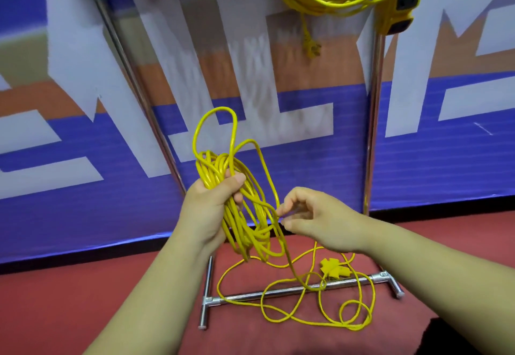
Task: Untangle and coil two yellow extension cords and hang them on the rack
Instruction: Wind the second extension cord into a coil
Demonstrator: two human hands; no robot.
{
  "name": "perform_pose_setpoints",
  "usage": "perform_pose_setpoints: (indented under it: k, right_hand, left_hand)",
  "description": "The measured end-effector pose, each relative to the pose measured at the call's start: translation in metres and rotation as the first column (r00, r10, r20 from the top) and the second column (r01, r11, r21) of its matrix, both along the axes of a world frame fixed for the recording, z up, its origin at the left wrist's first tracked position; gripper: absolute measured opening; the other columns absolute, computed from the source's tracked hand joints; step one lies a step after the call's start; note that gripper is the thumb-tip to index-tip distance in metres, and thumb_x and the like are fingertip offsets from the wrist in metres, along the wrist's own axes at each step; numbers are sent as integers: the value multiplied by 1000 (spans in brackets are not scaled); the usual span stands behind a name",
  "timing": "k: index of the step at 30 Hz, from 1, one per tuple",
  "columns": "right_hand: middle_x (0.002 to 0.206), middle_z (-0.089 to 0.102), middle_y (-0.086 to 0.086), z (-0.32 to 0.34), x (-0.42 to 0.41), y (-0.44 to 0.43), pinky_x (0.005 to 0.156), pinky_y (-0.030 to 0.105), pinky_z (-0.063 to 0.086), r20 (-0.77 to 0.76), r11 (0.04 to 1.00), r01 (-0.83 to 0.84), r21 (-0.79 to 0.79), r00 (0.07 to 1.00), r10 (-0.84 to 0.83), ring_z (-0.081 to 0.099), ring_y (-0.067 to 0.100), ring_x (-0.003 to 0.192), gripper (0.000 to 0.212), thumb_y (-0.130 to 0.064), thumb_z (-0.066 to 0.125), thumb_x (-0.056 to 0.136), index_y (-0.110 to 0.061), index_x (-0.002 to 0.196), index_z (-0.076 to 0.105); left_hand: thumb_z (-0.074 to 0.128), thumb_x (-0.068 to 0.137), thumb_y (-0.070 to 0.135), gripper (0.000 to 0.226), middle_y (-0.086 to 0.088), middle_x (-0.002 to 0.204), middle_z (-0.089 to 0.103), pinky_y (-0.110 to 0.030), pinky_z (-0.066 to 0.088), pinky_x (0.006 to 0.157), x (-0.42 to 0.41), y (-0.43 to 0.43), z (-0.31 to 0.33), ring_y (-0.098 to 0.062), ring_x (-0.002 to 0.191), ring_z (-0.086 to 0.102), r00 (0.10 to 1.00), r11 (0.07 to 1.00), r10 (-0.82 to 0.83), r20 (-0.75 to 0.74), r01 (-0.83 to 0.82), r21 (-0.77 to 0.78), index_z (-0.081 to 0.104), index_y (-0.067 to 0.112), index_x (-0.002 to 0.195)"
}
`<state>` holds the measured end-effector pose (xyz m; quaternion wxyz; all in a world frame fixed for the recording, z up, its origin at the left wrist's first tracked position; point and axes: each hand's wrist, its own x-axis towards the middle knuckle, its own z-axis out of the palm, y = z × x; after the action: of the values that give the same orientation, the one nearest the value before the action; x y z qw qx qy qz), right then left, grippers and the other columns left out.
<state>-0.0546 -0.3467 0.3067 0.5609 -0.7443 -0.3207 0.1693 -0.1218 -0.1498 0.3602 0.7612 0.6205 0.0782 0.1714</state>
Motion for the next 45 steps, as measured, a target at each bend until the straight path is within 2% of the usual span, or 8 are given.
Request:
perform_pose_setpoints:
  k: [6,14,17,20,28,33,37,45]
  right_hand:
    - [114,67,1,-6,-6,21,91,39,54,92,997,-16,-82,995,24,67,20,97,27,-2,72,84,-24,87,57]
    - [87,66,19,-14,-13,53,78,41,50,-23,998,-49,-31,999,48,61,17,78,26,-6,73,83,-26,81,56]
    - [97,64,33,-11,-15,58,75,40,47,-69,1000,-8,15,998,9,60,24,80,24,-13,74,78,-31,76,59]
    - [93,64,34,-11,-13,57,76,41,48,-144,997,41,71,989,-31,61,26,81,24,1,70,85,-21,80,59]
    - [78,65,8,-2,-4,49,80,44,55,-283,962,210,173,946,-156,74,22,86,18,6,62,92,-10,88,57]
    - [76,66,5,10,-7,42,68,35,60,-298,946,223,235,943,-148,73,20,82,18,6,63,91,-10,88,58]
    - [83,65,11,24,-3,30,73,43,63,-287,900,300,315,934,-210,71,21,79,16,6,65,90,-9,89,61]
    - [73,68,5,24,38,-1,73,38,61,-266,763,577,292,815,-515,70,18,71,15,4,68,88,-11,87,66]
  left_hand:
    - [56,95,4,18,-1,57,50,-20,43,43,-10,16,12,-7,42,47,998,988,-7,67,17,-153,59,12,79]
    - [56,94,9,18,-2,63,49,-18,44,44,-22,47,17,-5,43,48,989,969,11,145,26,-248,59,12,77]
    - [61,92,17,14,-1,59,49,-19,45,45,-23,58,12,-7,44,48,995,977,0,104,23,-212,61,12,79]
    - [66,89,25,16,-1,58,46,-21,44,45,-23,68,3,-9,45,46,1000,989,1,31,3,-145,67,10,84]
    - [68,91,34,25,-9,69,54,-27,43,52,-15,71,-23,-16,49,45,977,987,95,-190,-117,-110,78,14,78]
    - [66,94,29,24,-8,89,75,-25,46,48,-8,60,-29,-9,52,53,968,985,108,-226,-136,-110,68,7,102]
    - [68,93,25,18,-3,63,60,-24,44,47,-8,54,-34,-12,48,51,949,999,44,-313,-43,9,64,8,90]
    - [66,83,33,22,1,55,39,-19,30,41,-13,54,-14,-10,41,36,907,982,-180,-382,191,-8,59,13,79]
